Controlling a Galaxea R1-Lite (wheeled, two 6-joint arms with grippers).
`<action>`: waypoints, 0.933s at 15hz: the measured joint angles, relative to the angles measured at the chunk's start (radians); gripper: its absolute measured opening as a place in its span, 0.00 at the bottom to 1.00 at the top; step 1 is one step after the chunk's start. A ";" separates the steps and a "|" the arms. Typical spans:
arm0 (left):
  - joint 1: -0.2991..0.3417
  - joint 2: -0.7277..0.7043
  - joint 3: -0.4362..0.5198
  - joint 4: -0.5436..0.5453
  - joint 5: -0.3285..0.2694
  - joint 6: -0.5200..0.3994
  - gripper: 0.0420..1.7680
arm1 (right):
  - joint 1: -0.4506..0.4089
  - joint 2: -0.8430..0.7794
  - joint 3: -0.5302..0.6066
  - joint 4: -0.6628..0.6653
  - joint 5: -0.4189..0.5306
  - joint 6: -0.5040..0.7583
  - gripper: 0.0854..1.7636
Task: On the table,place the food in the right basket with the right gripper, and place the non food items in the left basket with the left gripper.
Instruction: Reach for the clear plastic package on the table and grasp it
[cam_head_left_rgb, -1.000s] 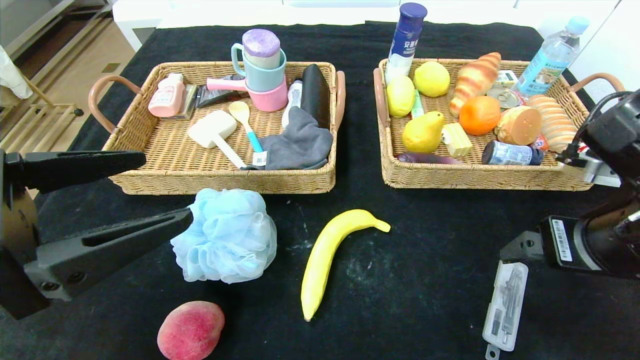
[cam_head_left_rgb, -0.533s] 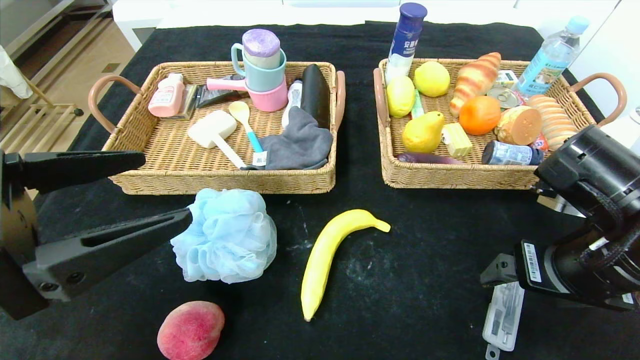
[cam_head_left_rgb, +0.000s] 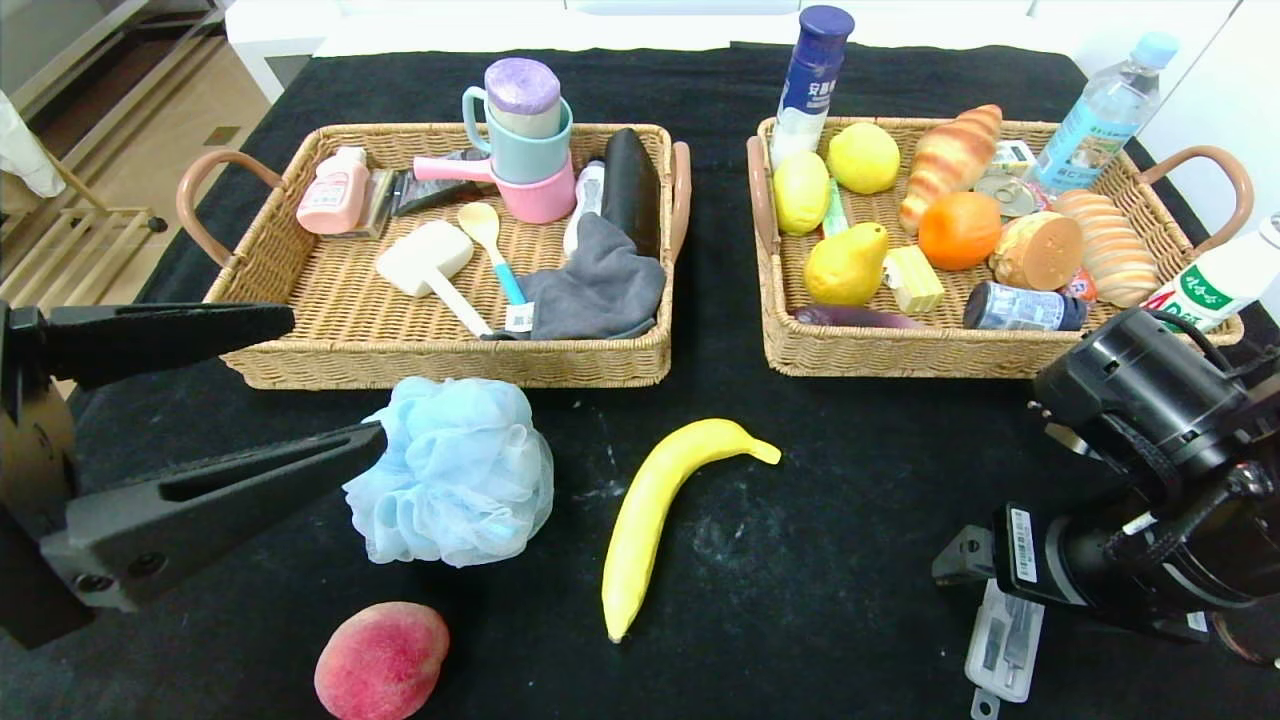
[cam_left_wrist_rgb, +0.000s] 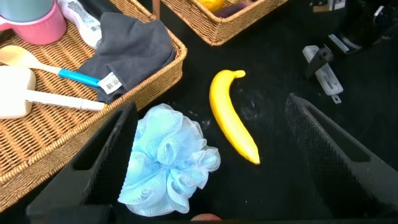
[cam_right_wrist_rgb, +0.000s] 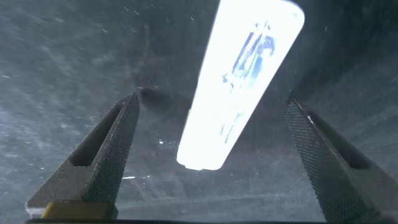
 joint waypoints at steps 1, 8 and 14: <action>-0.001 0.000 0.001 0.000 0.000 0.000 0.97 | 0.000 0.000 0.005 0.001 0.010 0.003 0.97; -0.003 -0.002 0.001 0.000 0.001 0.000 0.97 | -0.001 0.003 0.013 0.001 0.018 0.004 0.97; -0.003 -0.006 0.001 0.000 0.001 -0.001 0.97 | 0.002 0.003 0.017 0.000 0.016 0.005 0.54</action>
